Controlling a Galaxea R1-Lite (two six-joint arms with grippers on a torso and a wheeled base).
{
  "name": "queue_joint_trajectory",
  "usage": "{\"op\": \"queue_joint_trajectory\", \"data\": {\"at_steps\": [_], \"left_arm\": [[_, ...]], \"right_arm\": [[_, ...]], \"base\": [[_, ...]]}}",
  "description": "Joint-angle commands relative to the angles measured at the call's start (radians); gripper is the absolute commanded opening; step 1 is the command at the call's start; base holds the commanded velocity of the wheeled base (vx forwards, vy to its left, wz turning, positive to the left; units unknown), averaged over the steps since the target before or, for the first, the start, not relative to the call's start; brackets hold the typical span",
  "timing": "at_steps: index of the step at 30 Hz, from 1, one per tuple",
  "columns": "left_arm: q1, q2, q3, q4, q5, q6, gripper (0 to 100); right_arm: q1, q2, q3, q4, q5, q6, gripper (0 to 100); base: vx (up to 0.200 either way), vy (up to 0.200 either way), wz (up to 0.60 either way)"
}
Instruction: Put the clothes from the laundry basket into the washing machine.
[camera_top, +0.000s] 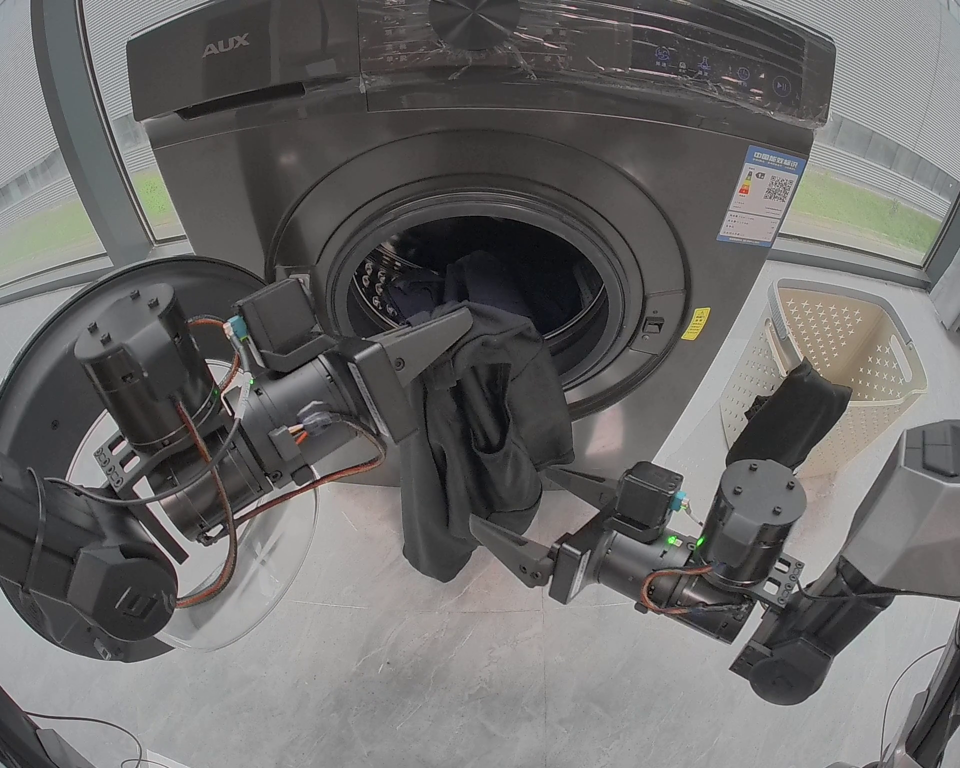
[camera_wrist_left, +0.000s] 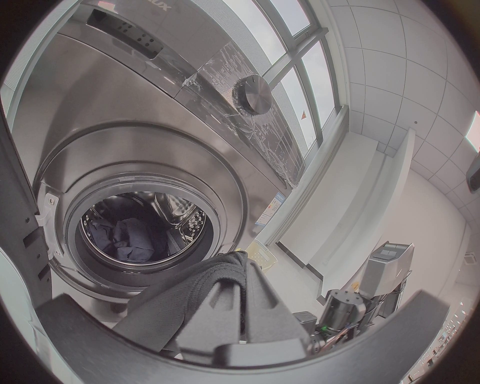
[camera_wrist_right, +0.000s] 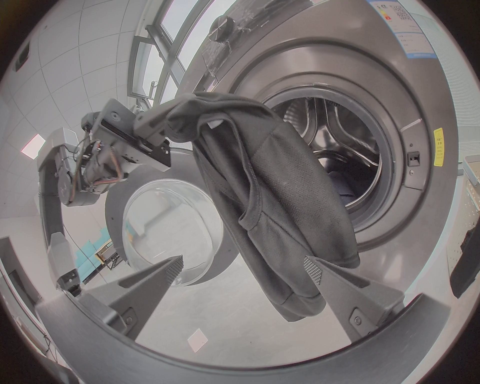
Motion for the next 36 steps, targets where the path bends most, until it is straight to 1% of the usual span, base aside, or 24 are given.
{"op": "queue_joint_trajectory", "data": {"at_steps": [1, 4, 10, 21, 24, 25, 29, 32, 36], "left_arm": [[0.0, -0.001, 0.0, -0.002, -0.002, -0.006, 0], [0.0, 0.0, -0.002, -0.008, -0.002, -0.014, 0], [0.001, 0.006, 0.0, -0.026, -0.002, -0.014, 0], [0.0, 0.006, 0.0, -0.031, -0.002, -0.015, 0], [0.001, 0.006, 0.002, -0.031, -0.002, -0.015, 0], [0.001, 0.006, 0.002, -0.031, -0.002, -0.015, 0], [0.005, 0.006, 0.002, -0.031, 0.0, -0.015, 0], [0.02, 0.012, 0.0, -0.031, -0.002, -0.015, 0], [0.043, 0.031, -0.002, -0.031, 0.0, -0.015, 0]], "right_arm": [[-0.033, 0.123, -0.1, -0.01, 0.014, -0.011, 100], [-0.045, 0.145, -0.137, -0.01, 0.015, -0.012, 100], [-0.065, 0.173, -0.174, -0.01, 0.018, -0.025, 100], [-0.073, 0.226, -0.245, -0.019, 0.017, -0.023, 100], [-0.073, 0.245, -0.263, -0.039, 0.015, -0.023, 100], [-0.073, 0.249, -0.268, -0.042, 0.015, -0.023, 0], [-0.07, 0.242, -0.263, -0.044, 0.015, -0.022, 0], [-0.065, 0.211, -0.235, -0.046, 0.012, -0.022, 0], [-0.054, 0.111, -0.149, -0.044, 0.011, -0.022, 0]], "base": [[0.0, 0.0, 0.0], [0.0, 0.0, 0.0], [0.0, 0.0, 0.0], [0.0, 0.0, 0.0], [0.0, 0.0, 0.0], [0.0, 0.0, 0.0], [0.0, 0.0, 0.0], [0.0, 0.0, 0.0], [0.0, 0.0, 0.0]]}}
